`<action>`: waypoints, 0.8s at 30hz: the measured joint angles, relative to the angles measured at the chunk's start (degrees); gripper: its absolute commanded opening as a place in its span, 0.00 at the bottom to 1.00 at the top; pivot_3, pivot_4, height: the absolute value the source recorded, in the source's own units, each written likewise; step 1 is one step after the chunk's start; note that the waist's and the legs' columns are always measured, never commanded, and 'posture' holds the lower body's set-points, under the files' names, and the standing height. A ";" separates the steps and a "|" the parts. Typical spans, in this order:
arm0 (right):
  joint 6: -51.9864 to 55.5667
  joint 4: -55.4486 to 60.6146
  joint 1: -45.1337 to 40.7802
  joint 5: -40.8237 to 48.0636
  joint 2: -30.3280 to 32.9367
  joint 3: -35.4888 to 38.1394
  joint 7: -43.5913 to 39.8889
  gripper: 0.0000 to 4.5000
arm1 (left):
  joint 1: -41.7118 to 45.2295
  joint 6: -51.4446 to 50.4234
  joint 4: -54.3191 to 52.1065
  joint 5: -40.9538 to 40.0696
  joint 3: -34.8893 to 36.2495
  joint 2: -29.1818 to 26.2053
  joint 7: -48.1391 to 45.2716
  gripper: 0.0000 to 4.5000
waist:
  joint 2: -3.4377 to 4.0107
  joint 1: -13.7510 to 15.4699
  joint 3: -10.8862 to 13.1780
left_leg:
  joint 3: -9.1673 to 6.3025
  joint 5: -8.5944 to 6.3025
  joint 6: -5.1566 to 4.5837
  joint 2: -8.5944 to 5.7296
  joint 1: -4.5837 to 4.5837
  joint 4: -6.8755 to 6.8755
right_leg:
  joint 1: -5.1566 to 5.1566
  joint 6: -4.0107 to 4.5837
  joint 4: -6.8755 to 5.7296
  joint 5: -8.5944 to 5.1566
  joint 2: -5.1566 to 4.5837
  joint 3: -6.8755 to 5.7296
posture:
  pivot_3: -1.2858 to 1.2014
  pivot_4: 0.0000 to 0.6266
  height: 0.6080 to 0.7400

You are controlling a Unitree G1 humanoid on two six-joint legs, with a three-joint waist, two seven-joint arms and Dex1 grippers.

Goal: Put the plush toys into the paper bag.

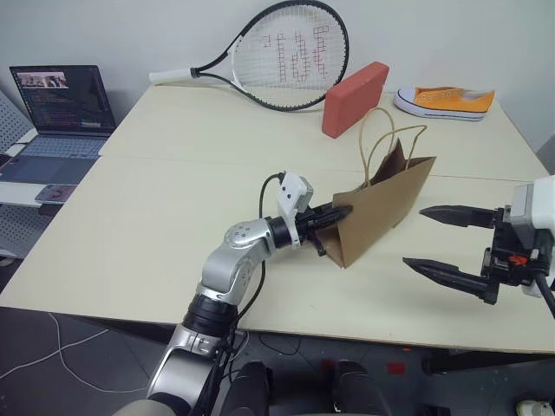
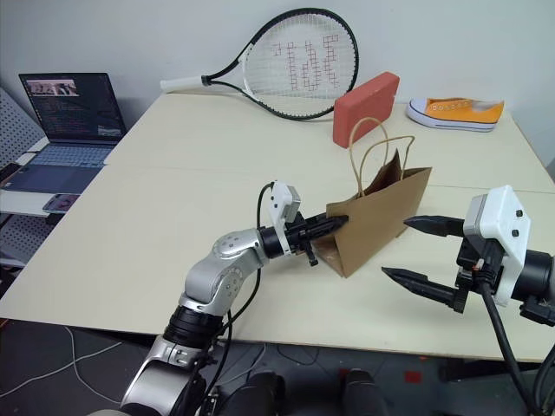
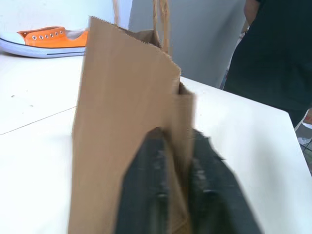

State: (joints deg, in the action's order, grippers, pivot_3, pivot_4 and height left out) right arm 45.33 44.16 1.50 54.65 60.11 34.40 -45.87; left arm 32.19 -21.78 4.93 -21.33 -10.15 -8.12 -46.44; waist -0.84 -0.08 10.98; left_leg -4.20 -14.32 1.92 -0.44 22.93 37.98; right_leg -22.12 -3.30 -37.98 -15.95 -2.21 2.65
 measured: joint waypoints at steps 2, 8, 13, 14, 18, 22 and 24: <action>-1.22 -0.04 0.03 -1.93 -0.58 -0.54 0.47 0.93 | 1.61 0.70 2.26 -0.33 0.03 -1.63 -3.40 0.00 | 0.00 -0.02 0.00 | 0.00 0.00 0.00 0.00 -0.01 0.00 | 0.00 0.00 0.00 0.00 0.01 -0.02 | 0.52 0.24 1.00; -1.65 -0.06 4.08 -1.87 -0.34 1.99 -3.06 0.93 | 9.34 0.87 11.06 -3.02 1.79 -5.97 -15.39 0.00 | 0.00 -0.02 0.00 | 0.00 0.00 0.00 -0.02 0.02 -0.01 | 0.00 0.00 0.02 0.00 0.01 -0.04 | 0.52 0.24 1.00; 3.30 0.05 10.16 3.51 1.36 12.68 -9.16 0.93 | 17.47 2.23 22.05 -3.60 1.82 -9.00 -28.77 0.00 | -0.01 0.00 0.01 | -0.02 0.00 0.00 -0.01 0.03 -0.01 | 0.01 0.00 0.02 0.00 0.02 -0.09 | 0.52 0.24 1.00; 4.34 0.24 11.12 4.70 1.61 14.66 -9.68 0.93 | 18.84 3.35 24.69 -3.31 1.70 -8.99 -31.13 0.00 | -0.01 0.00 0.01 | -0.02 0.00 0.00 0.00 0.02 -0.01 | 0.01 0.00 0.02 0.00 0.02 -0.09 | 0.52 0.24 1.00; 6.43 1.21 13.88 5.62 1.82 19.69 -10.56 0.93 | 22.46 8.10 33.38 -0.29 0.42 -8.12 -37.44 0.00 | -0.03 -0.01 0.01 | -0.01 0.00 0.00 -0.01 0.03 -0.01 | 0.02 0.00 0.04 0.00 0.01 -0.08 | 0.52 0.24 1.00; 6.73 2.45 15.54 5.56 1.61 20.83 -10.36 0.93 | 23.99 13.67 40.44 2.69 -0.01 -6.56 -39.54 0.00 | -0.05 -0.06 0.03 | -0.02 0.00 0.00 0.01 0.03 -0.01 | 0.01 -0.01 0.03 -0.01 0.02 -0.08 | 0.52 0.24 1.00; 6.72 3.33 15.88 5.62 1.20 20.84 -10.02 0.93 | 25.17 16.51 43.50 4.16 0.07 -5.98 -39.44 0.05 | -0.06 -0.02 0.02 | -0.03 0.00 0.00 0.00 0.03 -0.01 | 0.02 -0.01 0.03 -0.01 0.02 -0.08 | 0.52 0.24 1.00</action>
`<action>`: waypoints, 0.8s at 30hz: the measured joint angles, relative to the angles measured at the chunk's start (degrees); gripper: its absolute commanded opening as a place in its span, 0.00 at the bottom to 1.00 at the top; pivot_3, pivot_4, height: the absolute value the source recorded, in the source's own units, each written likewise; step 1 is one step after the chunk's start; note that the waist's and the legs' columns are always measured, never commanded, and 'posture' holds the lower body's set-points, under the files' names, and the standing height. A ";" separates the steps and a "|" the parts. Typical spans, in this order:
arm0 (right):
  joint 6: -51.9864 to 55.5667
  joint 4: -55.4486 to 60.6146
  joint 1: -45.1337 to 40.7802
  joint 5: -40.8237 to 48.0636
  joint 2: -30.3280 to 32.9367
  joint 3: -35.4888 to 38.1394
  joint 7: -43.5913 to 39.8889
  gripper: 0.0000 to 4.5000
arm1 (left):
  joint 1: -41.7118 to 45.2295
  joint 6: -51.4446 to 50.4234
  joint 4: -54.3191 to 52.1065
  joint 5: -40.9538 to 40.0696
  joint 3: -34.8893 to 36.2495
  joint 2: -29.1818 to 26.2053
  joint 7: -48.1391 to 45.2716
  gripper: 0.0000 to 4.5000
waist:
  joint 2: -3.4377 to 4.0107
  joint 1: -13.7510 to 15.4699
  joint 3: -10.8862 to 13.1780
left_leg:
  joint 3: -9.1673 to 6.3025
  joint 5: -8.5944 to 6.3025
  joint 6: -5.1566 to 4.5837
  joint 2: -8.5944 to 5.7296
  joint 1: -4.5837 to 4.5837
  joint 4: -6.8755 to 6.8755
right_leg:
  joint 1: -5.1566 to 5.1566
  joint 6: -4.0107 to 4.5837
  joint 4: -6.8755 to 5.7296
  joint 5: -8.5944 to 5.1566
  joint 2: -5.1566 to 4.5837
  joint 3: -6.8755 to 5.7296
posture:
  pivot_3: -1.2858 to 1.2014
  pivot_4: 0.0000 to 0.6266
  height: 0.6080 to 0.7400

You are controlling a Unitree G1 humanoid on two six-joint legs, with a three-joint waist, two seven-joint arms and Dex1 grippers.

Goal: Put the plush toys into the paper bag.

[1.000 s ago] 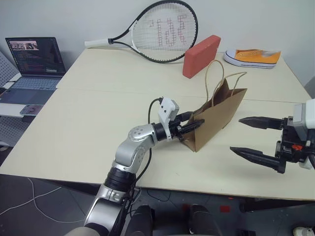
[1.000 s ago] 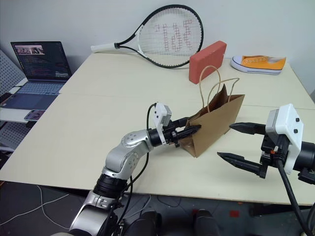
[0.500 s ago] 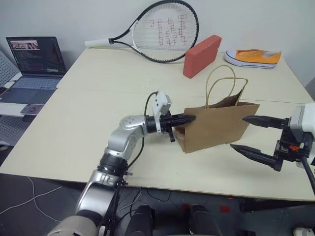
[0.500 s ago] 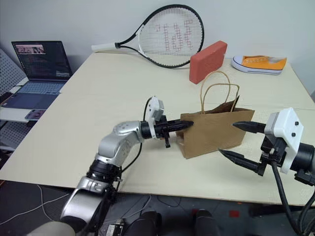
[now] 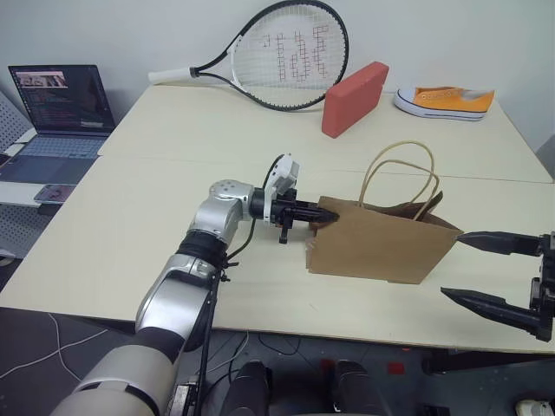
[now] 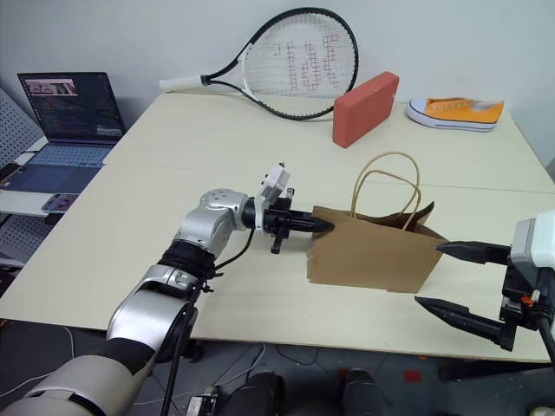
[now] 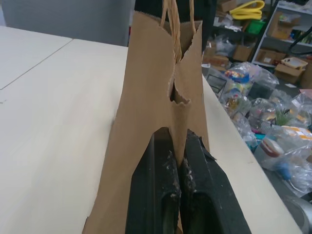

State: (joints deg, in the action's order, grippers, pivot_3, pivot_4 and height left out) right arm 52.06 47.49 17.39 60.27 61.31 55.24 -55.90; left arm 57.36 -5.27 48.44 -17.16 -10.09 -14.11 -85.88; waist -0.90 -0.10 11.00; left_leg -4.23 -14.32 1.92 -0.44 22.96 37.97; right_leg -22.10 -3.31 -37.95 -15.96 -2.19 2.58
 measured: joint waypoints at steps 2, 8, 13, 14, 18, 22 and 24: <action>0.00 0.33 0.08 0.11 -0.04 0.01 0.52 0.93 | 1.01 1.87 2.55 1.61 0.18 0.30 0.43 0.12 | 0.00 0.00 0.00 | 0.00 0.00 0.00 -0.01 0.00 0.01 | 0.01 -0.01 0.00 0.00 -0.01 0.01 | 0.52 0.24 1.00; -0.01 0.70 -0.16 1.43 -0.01 -0.18 1.90 0.93 | 1.32 5.11 6.39 4.05 0.55 -0.04 -0.09 0.51 | -0.01 -0.01 0.01 | -0.02 0.00 0.00 0.01 0.00 0.00 | -0.01 -0.01 0.00 0.00 0.00 -0.01 | 0.52 0.24 1.00; -0.41 0.37 -0.53 1.45 0.01 -1.53 2.47 0.93 | 1.62 5.81 5.82 4.66 1.52 -2.33 -1.51 0.84 | -0.01 -0.08 0.00 | -0.02 0.00 0.00 0.01 -0.01 0.00 | -0.01 -0.01 -0.02 0.00 0.00 0.00 | 0.52 0.24 1.00; -0.61 0.01 -0.67 1.15 0.04 -2.23 2.42 0.93 | 1.48 5.90 5.34 4.86 1.52 -2.79 -1.58 0.90 | -0.01 -0.08 0.00 | -0.02 0.00 0.00 0.01 -0.01 0.00 | -0.01 -0.01 -0.02 0.00 0.00 -0.01 | 0.52 0.24 1.00; -2.03 -1.87 -2.65 -0.77 0.85 -4.83 2.21 0.93 | 0.00 7.45 3.03 6.11 1.53 -5.13 -1.07 0.99 | -0.01 -0.18 0.00 | -0.01 0.00 0.00 0.01 -0.02 0.00 | -0.01 0.00 -0.02 0.01 0.00 0.01 | 0.52 0.24 1.00; -4.07 -4.24 -4.75 -3.14 1.12 -7.67 2.09 0.93 | -1.69 8.41 2.11 6.92 1.66 -7.71 -0.71 0.99 | -0.01 -0.16 0.00 | -0.03 0.00 0.00 0.02 -0.01 0.00 | -0.03 0.00 -0.04 0.01 0.00 -0.01 | 0.52 0.24 1.00; -5.07 -5.31 -5.68 -4.28 1.36 -9.32 1.89 0.93 | -1.97 9.09 1.46 7.28 1.85 -8.86 0.29 0.99 | -0.01 -0.14 0.01 | -0.03 0.00 0.00 0.02 0.00 0.00 | -0.03 0.00 -0.03 0.01 0.00 -0.01 | 0.52 0.24 1.00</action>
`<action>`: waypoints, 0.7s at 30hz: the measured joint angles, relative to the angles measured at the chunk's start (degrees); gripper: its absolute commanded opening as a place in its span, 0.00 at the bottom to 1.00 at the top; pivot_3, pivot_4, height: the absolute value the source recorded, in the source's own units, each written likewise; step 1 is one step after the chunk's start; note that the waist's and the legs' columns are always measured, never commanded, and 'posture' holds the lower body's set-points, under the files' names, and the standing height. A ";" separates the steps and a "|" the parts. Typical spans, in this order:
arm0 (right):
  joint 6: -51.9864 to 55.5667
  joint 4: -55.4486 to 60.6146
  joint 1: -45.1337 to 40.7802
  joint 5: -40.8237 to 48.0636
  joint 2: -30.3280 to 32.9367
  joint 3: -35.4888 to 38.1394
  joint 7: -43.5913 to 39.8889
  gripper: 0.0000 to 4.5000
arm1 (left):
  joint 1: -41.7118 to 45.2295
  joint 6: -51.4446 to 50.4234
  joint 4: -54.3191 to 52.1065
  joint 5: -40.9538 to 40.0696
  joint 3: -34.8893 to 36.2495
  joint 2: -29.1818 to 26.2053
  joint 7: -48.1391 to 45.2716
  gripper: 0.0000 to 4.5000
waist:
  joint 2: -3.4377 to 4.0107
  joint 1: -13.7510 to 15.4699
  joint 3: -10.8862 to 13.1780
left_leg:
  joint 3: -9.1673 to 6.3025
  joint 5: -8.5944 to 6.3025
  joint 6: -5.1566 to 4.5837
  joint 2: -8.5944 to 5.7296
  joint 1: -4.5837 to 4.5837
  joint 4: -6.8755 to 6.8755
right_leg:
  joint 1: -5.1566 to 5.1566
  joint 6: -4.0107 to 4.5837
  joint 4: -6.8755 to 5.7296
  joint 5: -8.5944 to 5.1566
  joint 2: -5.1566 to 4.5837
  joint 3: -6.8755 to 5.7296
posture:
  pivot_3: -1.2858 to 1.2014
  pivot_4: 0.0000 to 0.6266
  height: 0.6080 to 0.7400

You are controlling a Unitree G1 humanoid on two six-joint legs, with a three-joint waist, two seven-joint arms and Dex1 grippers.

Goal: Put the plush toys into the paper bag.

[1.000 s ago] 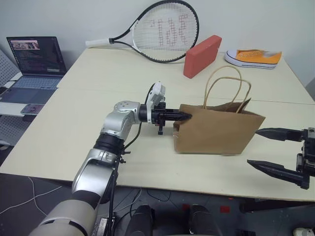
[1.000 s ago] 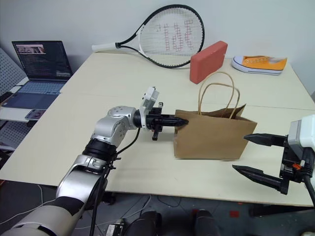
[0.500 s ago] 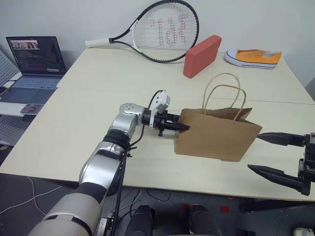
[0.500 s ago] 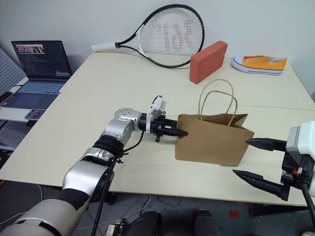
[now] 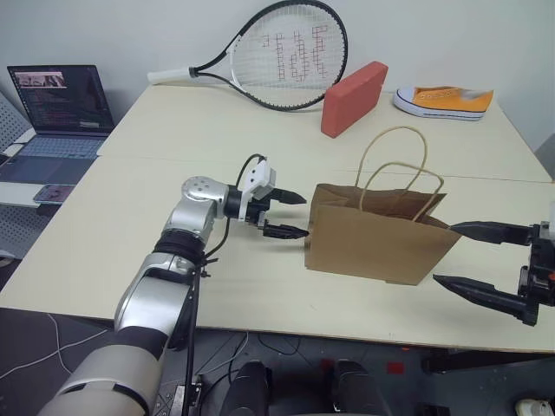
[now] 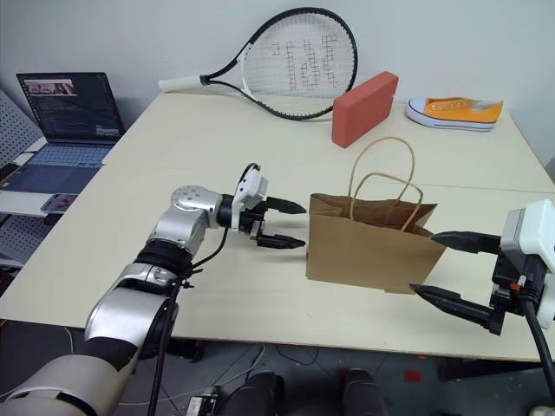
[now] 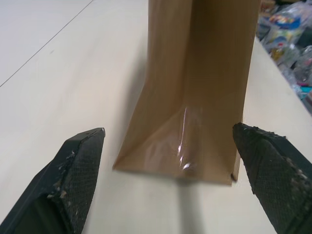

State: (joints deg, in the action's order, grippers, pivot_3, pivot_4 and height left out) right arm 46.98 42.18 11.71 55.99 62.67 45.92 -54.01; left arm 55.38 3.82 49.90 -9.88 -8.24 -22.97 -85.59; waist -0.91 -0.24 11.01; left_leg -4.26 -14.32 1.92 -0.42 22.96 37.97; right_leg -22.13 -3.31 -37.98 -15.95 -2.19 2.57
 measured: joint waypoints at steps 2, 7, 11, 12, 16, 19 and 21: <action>-0.59 -1.48 -1.11 -1.73 0.66 -1.30 -0.49 0.93 | -0.32 0.15 -0.95 0.13 0.56 -1.78 0.91 0.99 | 0.00 -0.01 0.00 | 0.01 0.00 0.00 0.00 0.00 0.00 | 0.00 0.00 0.00 0.00 0.00 0.01 | 0.52 0.24 1.00; -3.46 -10.00 -2.42 -7.29 4.86 -1.35 -6.23 0.93 | -6.87 -2.58 -11.41 1.22 2.20 -10.72 4.73 0.99 | 0.02 -0.52 -0.01 | 0.01 0.00 0.00 0.07 -0.04 -0.06 | -0.05 0.01 -0.04 0.01 0.00 0.03 | 0.52 0.24 1.00; -7.00 -17.34 -2.93 -12.55 7.89 -0.67 -12.84 0.93 | -15.27 -7.81 -24.25 1.57 4.03 -18.45 7.66 0.99 | 0.02 -0.75 -0.01 | -0.02 0.00 0.00 0.19 -0.03 -0.07 | -0.04 0.02 -0.04 0.01 -0.02 0.01 | 0.52 0.24 1.00; -7.96 -18.96 -2.92 -13.93 8.62 -0.57 -14.71 0.93 | -17.31 -9.32 -28.05 1.69 4.54 -20.20 8.78 0.99 | 0.02 -0.75 -0.01 | -0.01 0.00 0.00 0.20 -0.03 -0.06 | -0.04 0.01 -0.03 0.01 -0.04 0.02 | 0.52 0.24 1.00; -11.50 -25.81 -3.80 -18.43 11.33 -0.27 -20.68 0.93 | -24.46 -17.03 -41.47 -0.83 9.17 -25.18 11.65 0.99 | 0.03 -0.57 -0.01 | 0.01 0.00 0.00 0.28 -0.04 -0.02 | 0.02 0.01 -0.02 0.00 -0.14 0.02 | 0.52 0.24 1.00; -13.42 -30.26 -6.05 -20.34 12.61 -0.71 -23.02 0.93 | -26.43 -21.24 -47.21 -2.82 10.83 -26.38 13.28 0.99 | 0.03 -0.40 0.00 | 0.07 0.00 0.00 0.27 -0.09 0.01 | 0.06 0.00 0.00 0.00 -0.14 0.05 | 0.52 0.24 1.00; -14.72 -32.83 -7.67 -21.53 13.43 -1.78 -23.99 0.93 | -26.70 -23.50 -49.71 -4.01 11.11 -26.44 14.29 0.99 | 0.03 -0.42 -0.01 | 0.10 0.00 0.00 0.27 -0.11 0.01 | 0.06 0.00 0.00 0.00 -0.12 0.06 | 0.52 0.24 1.00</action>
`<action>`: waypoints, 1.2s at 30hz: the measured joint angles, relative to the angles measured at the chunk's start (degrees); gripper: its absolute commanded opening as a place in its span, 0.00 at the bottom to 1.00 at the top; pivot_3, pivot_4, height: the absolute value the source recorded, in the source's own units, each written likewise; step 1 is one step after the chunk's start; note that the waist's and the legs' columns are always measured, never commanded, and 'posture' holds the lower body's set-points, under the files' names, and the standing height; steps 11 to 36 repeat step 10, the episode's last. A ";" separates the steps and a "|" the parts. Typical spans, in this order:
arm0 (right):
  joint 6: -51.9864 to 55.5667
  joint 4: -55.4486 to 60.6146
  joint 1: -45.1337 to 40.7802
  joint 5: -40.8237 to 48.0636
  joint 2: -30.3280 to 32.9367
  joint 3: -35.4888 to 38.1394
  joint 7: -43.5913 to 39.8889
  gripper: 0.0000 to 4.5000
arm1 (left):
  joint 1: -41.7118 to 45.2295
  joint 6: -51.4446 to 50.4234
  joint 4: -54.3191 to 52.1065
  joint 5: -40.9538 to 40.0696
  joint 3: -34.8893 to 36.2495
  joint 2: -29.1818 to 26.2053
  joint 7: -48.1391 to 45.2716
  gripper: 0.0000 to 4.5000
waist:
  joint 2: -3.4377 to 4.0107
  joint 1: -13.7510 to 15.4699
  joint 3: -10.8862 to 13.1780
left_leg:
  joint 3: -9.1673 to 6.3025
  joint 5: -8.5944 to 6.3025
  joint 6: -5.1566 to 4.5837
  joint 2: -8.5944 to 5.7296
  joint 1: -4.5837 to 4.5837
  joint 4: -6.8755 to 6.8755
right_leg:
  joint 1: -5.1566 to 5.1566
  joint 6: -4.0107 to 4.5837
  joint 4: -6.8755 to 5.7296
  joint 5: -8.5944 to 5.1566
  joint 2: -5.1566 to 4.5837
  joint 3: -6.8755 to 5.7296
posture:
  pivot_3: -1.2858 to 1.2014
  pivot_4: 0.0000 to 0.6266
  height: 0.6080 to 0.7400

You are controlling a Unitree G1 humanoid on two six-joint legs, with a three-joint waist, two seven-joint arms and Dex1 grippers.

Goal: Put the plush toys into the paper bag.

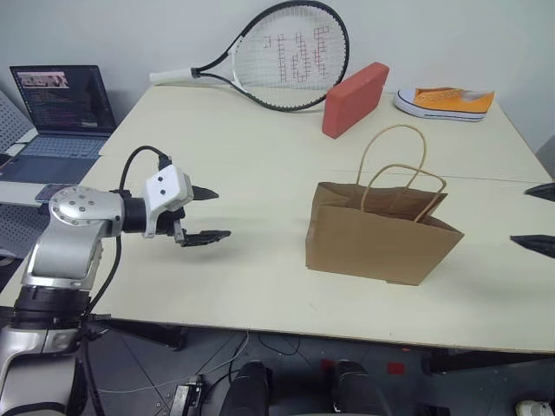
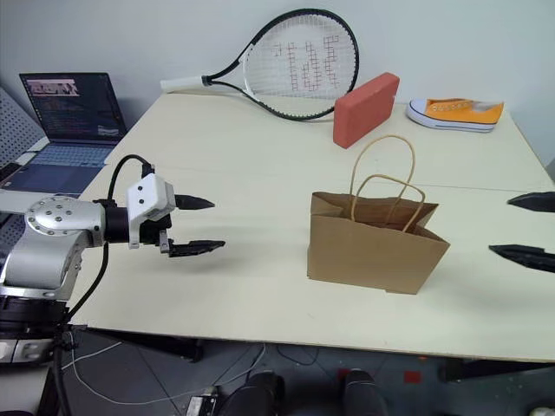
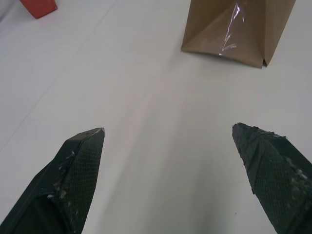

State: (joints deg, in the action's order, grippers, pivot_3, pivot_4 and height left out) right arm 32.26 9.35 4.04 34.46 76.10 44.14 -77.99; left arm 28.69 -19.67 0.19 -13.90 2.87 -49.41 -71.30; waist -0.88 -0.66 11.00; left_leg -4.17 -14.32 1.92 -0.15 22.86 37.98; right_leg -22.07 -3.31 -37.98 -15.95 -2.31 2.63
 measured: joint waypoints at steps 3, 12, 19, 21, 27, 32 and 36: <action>-1.31 -2.10 -1.44 -1.25 0.07 -2.13 -1.09 0.93 | 0.22 -2.21 -1.18 -1.50 0.25 -0.05 1.04 0.99 | 0.00 -0.20 0.00 | 0.02 0.00 0.00 -0.05 -0.02 -0.02 | -0.02 0.00 -0.02 0.00 0.04 0.00 | 0.52 0.24 1.00; -2.09 -3.08 -3.36 -2.14 0.00 -5.03 -2.05 0.93 | 1.58 -2.81 -0.18 -2.29 0.27 -0.90 0.77 0.99 | 0.01 -0.82 0.01 | 0.04 0.00 0.00 -0.10 0.00 -0.04 | -0.06 0.01 -0.03 0.00 0.05 0.03 | 0.52 0.24 1.00; -2.09 -3.08 -3.36 -2.14 0.00 -5.03 -2.05 0.93 | 1.58 -2.81 -0.18 -2.29 0.27 -0.90 0.77 0.99 | 0.01 -0.82 0.01 | 0.04 0.00 0.00 -0.10 0.00 -0.04 | -0.06 0.01 -0.03 0.00 0.05 0.03 | 0.52 0.24 1.00; -2.09 -3.08 -3.36 -2.14 0.00 -5.03 -2.05 0.93 | 1.58 -2.81 -0.18 -2.29 0.27 -0.90 0.77 0.99 | 0.01 -0.82 0.01 | 0.04 0.00 0.00 -0.10 0.00 -0.04 | -0.06 0.01 -0.03 0.00 0.05 0.03 | 0.52 0.24 1.00; -2.09 -3.08 -3.36 -2.14 0.00 -5.03 -2.05 0.93 | 1.58 -2.81 -0.18 -2.29 0.27 -0.90 0.77 0.99 | 0.01 -0.82 0.01 | 0.04 0.00 0.00 -0.10 0.00 -0.04 | -0.06 0.01 -0.03 0.00 0.05 0.03 | 0.52 0.24 1.00; -2.09 -3.08 -3.36 -2.14 0.00 -5.03 -2.05 0.93 | 1.58 -2.81 -0.18 -2.29 0.27 -0.90 0.77 0.99 | 0.01 -0.82 0.01 | 0.04 0.00 0.00 -0.10 0.00 -0.04 | -0.06 0.01 -0.03 0.00 0.05 0.03 | 0.52 0.24 1.00; -2.09 -3.08 -3.36 -2.14 0.00 -5.03 -2.05 0.93 | 1.58 -2.81 -0.18 -2.29 0.27 -0.90 0.77 0.99 | 0.01 -0.82 0.01 | 0.04 0.00 0.00 -0.10 0.00 -0.04 | -0.06 0.01 -0.03 0.00 0.05 0.03 | 0.52 0.24 1.00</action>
